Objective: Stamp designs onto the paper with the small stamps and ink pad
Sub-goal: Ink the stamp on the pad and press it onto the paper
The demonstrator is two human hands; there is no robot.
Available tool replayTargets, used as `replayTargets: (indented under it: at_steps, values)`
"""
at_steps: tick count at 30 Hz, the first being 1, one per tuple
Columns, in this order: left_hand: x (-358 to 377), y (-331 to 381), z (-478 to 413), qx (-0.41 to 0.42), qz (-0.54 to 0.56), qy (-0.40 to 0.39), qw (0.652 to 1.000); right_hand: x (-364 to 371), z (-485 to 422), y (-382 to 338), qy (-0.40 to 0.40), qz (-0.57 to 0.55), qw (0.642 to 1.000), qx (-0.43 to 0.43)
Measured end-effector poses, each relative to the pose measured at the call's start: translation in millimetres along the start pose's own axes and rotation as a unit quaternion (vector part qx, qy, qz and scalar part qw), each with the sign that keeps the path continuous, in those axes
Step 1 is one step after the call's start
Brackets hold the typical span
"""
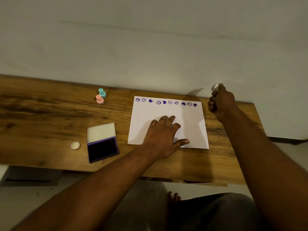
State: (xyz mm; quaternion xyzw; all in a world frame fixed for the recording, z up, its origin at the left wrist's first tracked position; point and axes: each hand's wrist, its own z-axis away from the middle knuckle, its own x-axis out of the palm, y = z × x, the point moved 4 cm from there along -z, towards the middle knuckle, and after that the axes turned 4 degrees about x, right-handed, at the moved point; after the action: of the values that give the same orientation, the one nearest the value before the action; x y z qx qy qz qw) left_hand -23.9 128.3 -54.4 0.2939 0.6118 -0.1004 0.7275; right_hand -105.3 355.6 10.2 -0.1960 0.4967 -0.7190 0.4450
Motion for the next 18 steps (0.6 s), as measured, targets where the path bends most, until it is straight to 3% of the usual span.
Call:
replayTargets:
  at_steps: [2, 7, 10, 14, 18]
  values:
    - [1, 0, 1, 0.001, -0.001, 0.011, 1.0, -2, 14, 21, -0.054, -0.196, 0.975, 0.094]
    - [0, -1, -1, 0.0, 0.007, 0.021, 1.0, 6, 35, 42, -0.052, -0.233, 0.965, 0.106]
    - [-6, 0, 0, -0.002, 0.02, 0.022, 1.0, 17, 40, 35, -0.057, -0.197, 0.976, 0.065]
    - [-20, -2, 6, 0.0, 0.03, 0.044, 0.999, 37, 48, 35, -0.061, -0.049, 0.997, 0.006]
    - [-43, -23, 26, -0.012, 0.012, 0.064, 0.998, 65, 61, 36, -0.094, 0.06, 0.989, -0.093]
